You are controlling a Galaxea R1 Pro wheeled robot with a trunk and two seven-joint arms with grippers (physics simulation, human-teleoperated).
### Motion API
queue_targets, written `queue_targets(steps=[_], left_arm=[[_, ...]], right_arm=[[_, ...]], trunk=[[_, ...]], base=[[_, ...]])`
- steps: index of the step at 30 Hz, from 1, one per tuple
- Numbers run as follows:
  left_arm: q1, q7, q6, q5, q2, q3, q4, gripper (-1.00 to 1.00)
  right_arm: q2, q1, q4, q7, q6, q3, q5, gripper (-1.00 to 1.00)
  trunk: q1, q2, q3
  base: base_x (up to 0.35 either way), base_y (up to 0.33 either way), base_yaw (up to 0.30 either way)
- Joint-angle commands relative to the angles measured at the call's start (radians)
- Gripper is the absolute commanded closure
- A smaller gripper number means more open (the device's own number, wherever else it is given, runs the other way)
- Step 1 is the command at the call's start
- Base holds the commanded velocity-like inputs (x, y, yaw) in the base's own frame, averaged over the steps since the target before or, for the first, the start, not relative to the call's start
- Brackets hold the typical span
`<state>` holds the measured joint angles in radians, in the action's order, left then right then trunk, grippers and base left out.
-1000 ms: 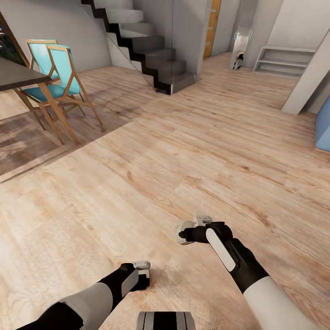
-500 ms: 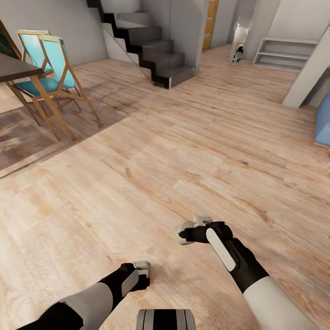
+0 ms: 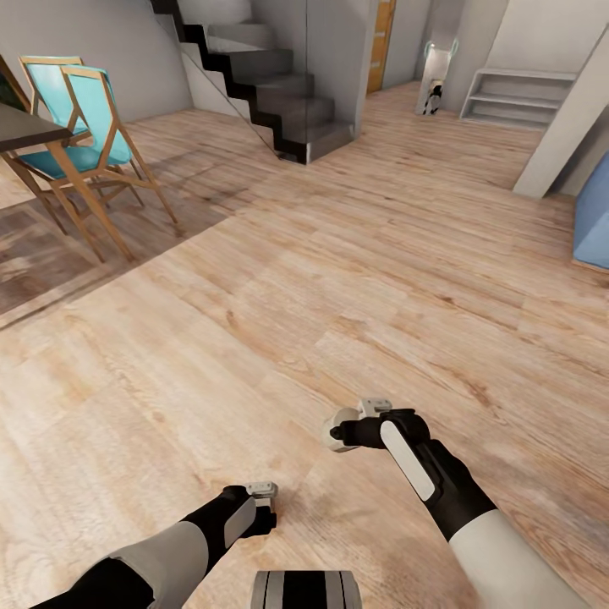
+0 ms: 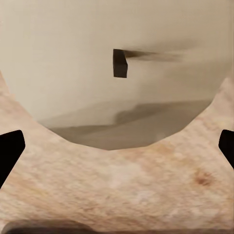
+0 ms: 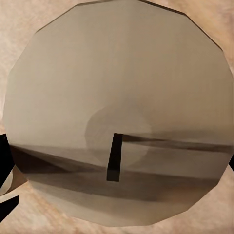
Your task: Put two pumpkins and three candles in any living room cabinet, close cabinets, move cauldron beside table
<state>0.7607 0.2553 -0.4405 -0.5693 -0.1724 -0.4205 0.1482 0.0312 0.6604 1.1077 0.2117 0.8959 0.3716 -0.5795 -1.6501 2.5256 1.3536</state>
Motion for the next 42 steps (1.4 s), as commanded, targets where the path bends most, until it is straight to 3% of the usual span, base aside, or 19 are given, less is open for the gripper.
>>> queue_targets(steps=[1, 5, 28, 32, 42], left_arm=[[0.000, 0.007, -0.004, -0.011, 0.000, -0.008, 0.002, -1.00], [0.000, 0.007, -0.004, -0.011, 0.001, -0.008, 0.002, -1.00], [0.000, 0.007, -0.004, -0.011, 0.000, -0.008, 0.002, -1.00], [0.000, 0.007, -0.004, -0.011, 0.001, -0.008, 0.002, -1.00], [0.000, 0.007, -0.003, -0.011, 0.001, -0.008, 0.002, -1.00]], right_arm=[[0.001, 0.001, 0.001, 0.010, 0.001, 0.003, -0.011, 1.00], [0.001, 0.001, 0.001, 0.011, 0.001, 0.004, -0.011, 1.00], [0.001, 0.001, 0.001, 0.011, 0.001, 0.004, -0.011, 1.00], [0.001, 0.001, 0.001, 0.011, 0.001, 0.004, -0.011, 1.00], [0.001, 0.001, 0.001, 0.011, 0.001, 0.004, -0.011, 1.00]], trunk=[[0.000, 0.000, 0.001], [-0.002, 0.001, 0.016], [-0.002, 0.001, 0.016], [-0.003, 0.002, 0.032], [-0.003, 0.002, 0.032]], base=[[0.000, 0.000, 0.000], [0.000, 0.000, 0.000], [0.000, 0.000, 0.000], [0.000, 0.000, 0.000], [0.000, 0.000, 0.000]])
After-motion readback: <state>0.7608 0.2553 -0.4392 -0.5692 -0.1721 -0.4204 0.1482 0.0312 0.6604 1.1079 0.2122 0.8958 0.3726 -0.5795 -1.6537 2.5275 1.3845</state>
